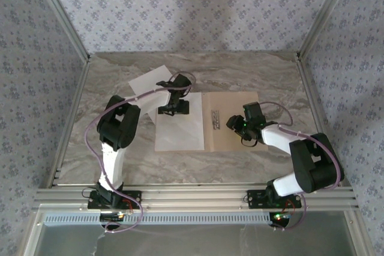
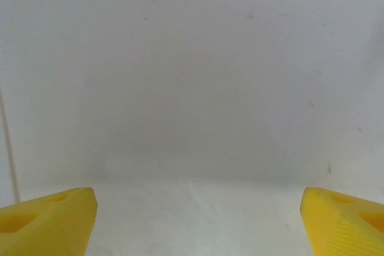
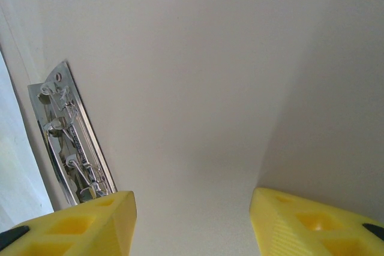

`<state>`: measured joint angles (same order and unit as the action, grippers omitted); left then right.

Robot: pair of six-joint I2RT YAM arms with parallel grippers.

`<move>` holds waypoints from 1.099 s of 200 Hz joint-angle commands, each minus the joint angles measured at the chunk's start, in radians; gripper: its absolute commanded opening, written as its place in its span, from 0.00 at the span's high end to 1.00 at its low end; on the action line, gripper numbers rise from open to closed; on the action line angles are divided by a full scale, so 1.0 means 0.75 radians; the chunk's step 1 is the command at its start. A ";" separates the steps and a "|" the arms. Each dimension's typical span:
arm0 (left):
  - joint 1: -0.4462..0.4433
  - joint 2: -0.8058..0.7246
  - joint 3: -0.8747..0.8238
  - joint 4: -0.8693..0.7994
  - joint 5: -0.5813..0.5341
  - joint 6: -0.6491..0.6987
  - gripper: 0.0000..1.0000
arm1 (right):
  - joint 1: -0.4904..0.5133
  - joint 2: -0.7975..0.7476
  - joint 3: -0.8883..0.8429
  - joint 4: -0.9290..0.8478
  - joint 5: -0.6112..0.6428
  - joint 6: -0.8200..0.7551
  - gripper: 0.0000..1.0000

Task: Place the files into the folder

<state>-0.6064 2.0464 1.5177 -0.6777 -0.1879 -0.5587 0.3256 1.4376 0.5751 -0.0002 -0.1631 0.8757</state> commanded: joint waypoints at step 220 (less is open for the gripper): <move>-0.399 -0.362 -0.072 -0.020 -0.123 -0.202 0.38 | -0.081 -0.149 0.138 -0.286 -0.312 -0.233 0.40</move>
<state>-0.8791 1.7687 1.4563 -0.6960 -0.2386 -0.6651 0.2966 1.3613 0.7109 -0.2325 -0.3542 0.7349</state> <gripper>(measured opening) 0.634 0.613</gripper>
